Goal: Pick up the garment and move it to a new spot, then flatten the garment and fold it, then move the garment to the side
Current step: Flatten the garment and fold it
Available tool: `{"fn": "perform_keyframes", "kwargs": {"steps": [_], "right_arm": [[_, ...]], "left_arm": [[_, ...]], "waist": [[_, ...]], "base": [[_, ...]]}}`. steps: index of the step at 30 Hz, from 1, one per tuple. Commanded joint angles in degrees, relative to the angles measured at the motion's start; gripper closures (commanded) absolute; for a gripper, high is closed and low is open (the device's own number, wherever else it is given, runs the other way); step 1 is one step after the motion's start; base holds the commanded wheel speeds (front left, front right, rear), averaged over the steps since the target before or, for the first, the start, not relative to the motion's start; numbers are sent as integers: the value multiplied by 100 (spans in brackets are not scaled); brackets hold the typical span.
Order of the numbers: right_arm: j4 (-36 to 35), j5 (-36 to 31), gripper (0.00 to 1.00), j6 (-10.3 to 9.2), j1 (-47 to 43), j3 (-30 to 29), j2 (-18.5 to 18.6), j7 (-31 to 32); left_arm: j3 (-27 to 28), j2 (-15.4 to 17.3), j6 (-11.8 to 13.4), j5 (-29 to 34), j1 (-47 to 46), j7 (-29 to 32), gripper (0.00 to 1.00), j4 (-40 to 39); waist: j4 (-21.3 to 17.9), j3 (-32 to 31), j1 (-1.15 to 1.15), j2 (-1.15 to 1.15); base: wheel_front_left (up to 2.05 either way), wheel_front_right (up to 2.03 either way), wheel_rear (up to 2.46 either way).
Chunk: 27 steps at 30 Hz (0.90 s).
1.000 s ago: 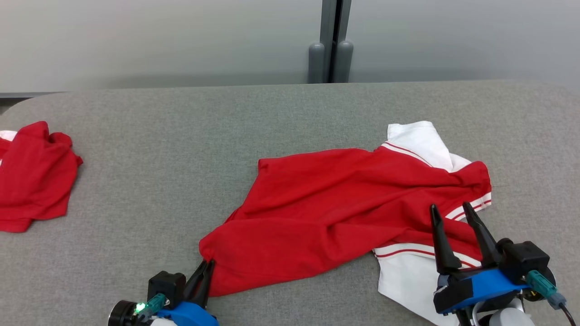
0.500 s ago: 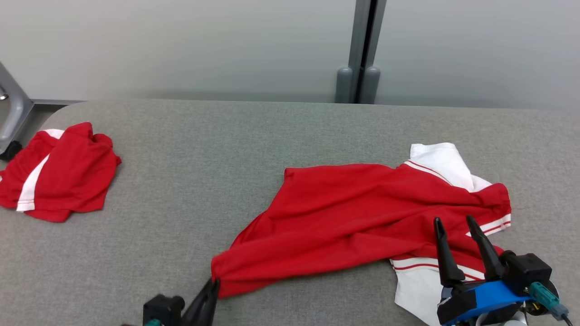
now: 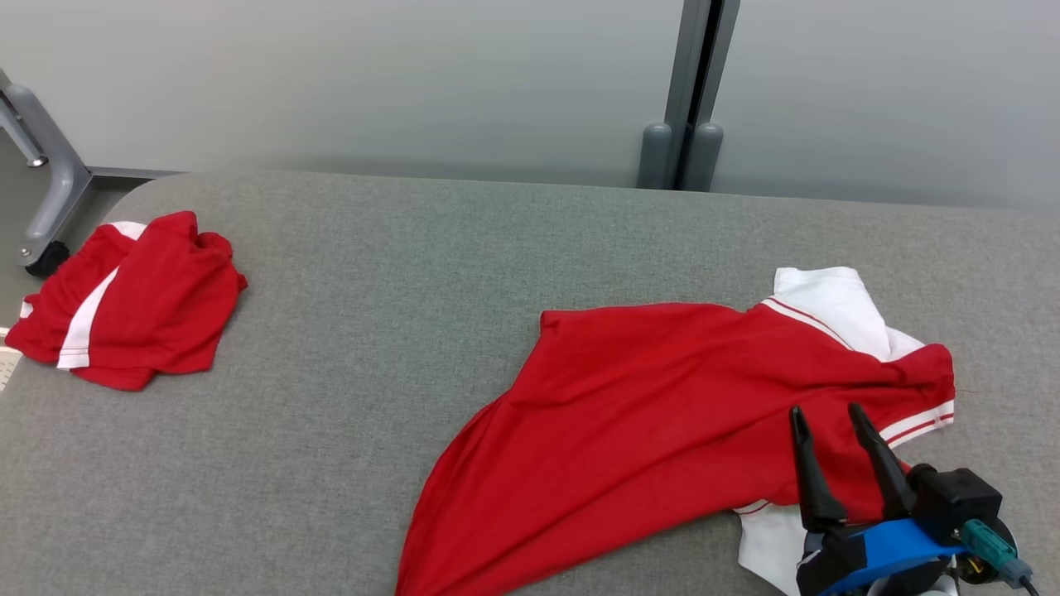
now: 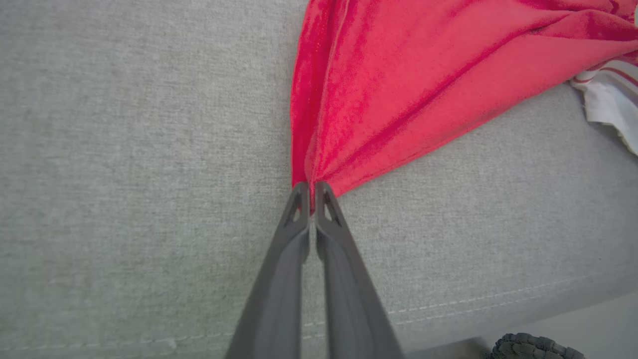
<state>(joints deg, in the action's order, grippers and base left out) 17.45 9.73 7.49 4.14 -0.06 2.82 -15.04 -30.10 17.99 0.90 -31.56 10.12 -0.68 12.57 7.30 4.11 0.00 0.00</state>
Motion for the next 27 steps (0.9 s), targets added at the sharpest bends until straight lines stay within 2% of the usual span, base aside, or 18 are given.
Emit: {"fn": "perform_keyframes", "kwargs": {"steps": [1,5,11,14,17,22,27], "right_arm": [[17,8,0,1,-83,7,14,-21],[41,5,0,1,-60,2,14,-21],[45,-11,0,1,-15,11,14,-21],[55,-11,0,1,19,29,14,-22],[67,-9,0,1,80,53,14,-21],[39,-13,0,1,97,-14,14,-21],[-19,-52,0,1,34,-190,14,-21]], "left_arm": [[62,36,25,-3,-22,-45,0,-35],[279,47,30,-117,-149,-321,0,-234],[483,234,191,165,-590,-581,0,-542],[490,206,267,282,-931,-536,0,-597],[523,168,270,344,-1273,-590,0,-524],[826,52,498,401,-1580,-1096,0,-309],[1213,18,621,424,-1551,-1406,0,-95]], "waist": [[-4,-10,0,0],[-29,-19,0,0],[-154,-6,0,0],[-251,16,0,0],[-382,56,0,0],[-617,62,0,0],[-751,54,0,0]], "base": [[0,0,0],[0,0,0],[0,0,0],[0,0,0],[0,0,0],[0,0,0],[0,0,0]]}}
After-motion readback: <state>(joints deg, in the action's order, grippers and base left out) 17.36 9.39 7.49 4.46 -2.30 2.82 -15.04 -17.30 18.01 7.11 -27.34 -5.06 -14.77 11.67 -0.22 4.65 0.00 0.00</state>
